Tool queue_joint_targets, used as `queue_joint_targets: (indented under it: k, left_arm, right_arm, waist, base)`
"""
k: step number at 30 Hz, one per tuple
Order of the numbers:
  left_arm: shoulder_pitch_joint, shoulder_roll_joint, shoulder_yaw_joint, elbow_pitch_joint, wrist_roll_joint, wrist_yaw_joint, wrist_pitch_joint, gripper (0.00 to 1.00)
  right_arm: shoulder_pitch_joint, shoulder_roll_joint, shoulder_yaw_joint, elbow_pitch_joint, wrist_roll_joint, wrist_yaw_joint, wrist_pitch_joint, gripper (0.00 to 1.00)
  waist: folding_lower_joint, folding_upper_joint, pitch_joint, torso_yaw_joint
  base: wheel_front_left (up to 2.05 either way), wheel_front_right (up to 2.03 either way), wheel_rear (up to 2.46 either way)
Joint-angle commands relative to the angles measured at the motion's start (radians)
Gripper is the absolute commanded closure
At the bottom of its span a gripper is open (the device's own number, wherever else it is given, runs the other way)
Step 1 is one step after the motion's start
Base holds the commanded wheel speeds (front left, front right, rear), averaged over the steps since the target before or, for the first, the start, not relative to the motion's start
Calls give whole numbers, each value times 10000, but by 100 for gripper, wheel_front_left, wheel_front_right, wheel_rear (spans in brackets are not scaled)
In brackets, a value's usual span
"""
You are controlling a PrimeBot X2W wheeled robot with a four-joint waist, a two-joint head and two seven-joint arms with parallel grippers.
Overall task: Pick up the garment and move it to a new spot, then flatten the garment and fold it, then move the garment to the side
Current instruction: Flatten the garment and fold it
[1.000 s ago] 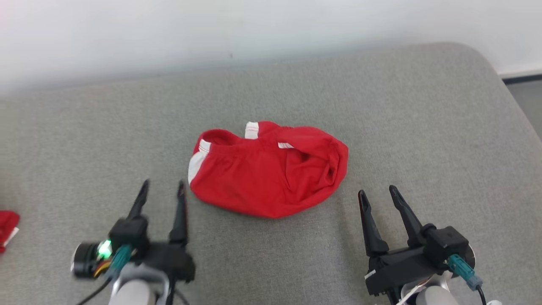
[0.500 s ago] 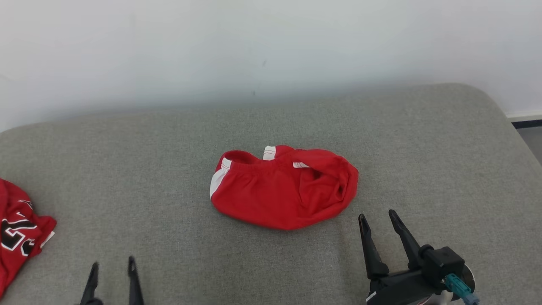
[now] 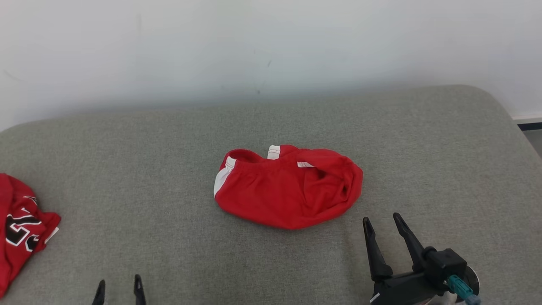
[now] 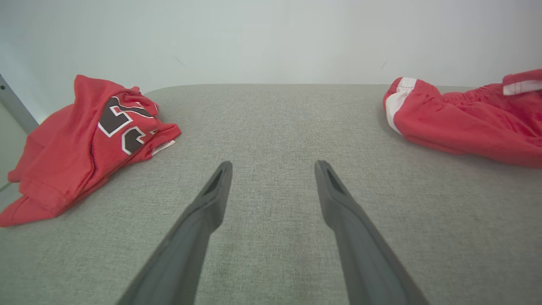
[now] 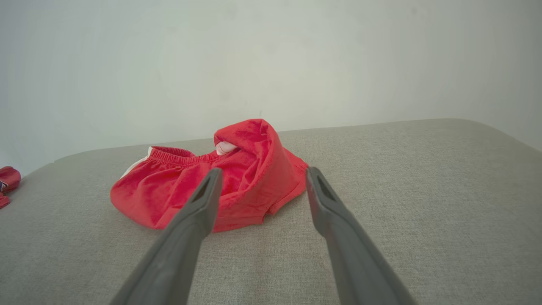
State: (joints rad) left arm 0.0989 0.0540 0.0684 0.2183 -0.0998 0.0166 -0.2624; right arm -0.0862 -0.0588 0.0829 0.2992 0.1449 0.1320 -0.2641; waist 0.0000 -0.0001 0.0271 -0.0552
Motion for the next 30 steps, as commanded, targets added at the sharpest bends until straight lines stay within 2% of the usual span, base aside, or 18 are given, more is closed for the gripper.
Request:
queue_joint_targets:
  k: [1, 5, 10, 16, 23, 24, 25, 26, 30]
  left_arm:
    - [-149, -39, -79, 46, 52, -67, -36, 0]
    - [-483, -39, -439, 156, -114, -62, -38, 0]
    - [-1039, -38, -1234, 327, -427, 37, -38, 0]
    - [-1272, -40, -1893, 432, -566, 196, -38, 0]
    - [-1357, -38, -2171, 505, -769, 367, -38, 0]
    - [-1374, -39, -2176, 504, -777, 376, -38, 0]
    - [-1391, -38, -2176, 503, -791, 387, -38, 0]
    - [-1413, -38, -2174, 489, -809, 400, -38, 0]
    - [-1450, -38, -2131, 415, -749, 383, -38, 0]
  right_arm:
    - [-142, -28, 23, -10, -68, -23, -5, 0]
    - [-636, -160, 195, 86, -184, -23, -5, 0]
    - [-2065, -709, 336, 591, -557, -23, -5, 0]
    - [-3633, -1149, 368, 2178, -1144, -23, -6, 0]
    - [-4639, -1143, 161, 4162, -1661, -23, -6, 0]
    - [-4752, -1126, 33, 4297, -1729, -23, -5, 3]
    - [-4813, -1120, -100, 4486, -1800, -23, -3, 40]
    - [-4863, -1060, -235, 4563, -1808, -23, -5, 100]
    - [-5002, -964, -647, 4150, -1705, -23, -6, 100]
  waist:
    - [0, 1, 165, 108]
    - [0, 1, 622, 399]
    - [0, 1, 1431, 1128]
    - [0, 1, 1947, 1801]
    - [0, 1, 2040, 2137]
    - [0, 1, 2038, 2150]
    - [0, 1, 2035, 2156]
    - [0, 1, 2034, 2149]
    - [0, 1, 2005, 2026]
  base:
    - [0, 0, 0]
    - [0, 0, 0]
    - [0, 0, 0]
    - [0, 0, 0]
    - [0, 0, 0]
    - [0, 0, 0]
    - [0, 0, 0]
    - [0, 0, 0]
    - [0, 0, 0]
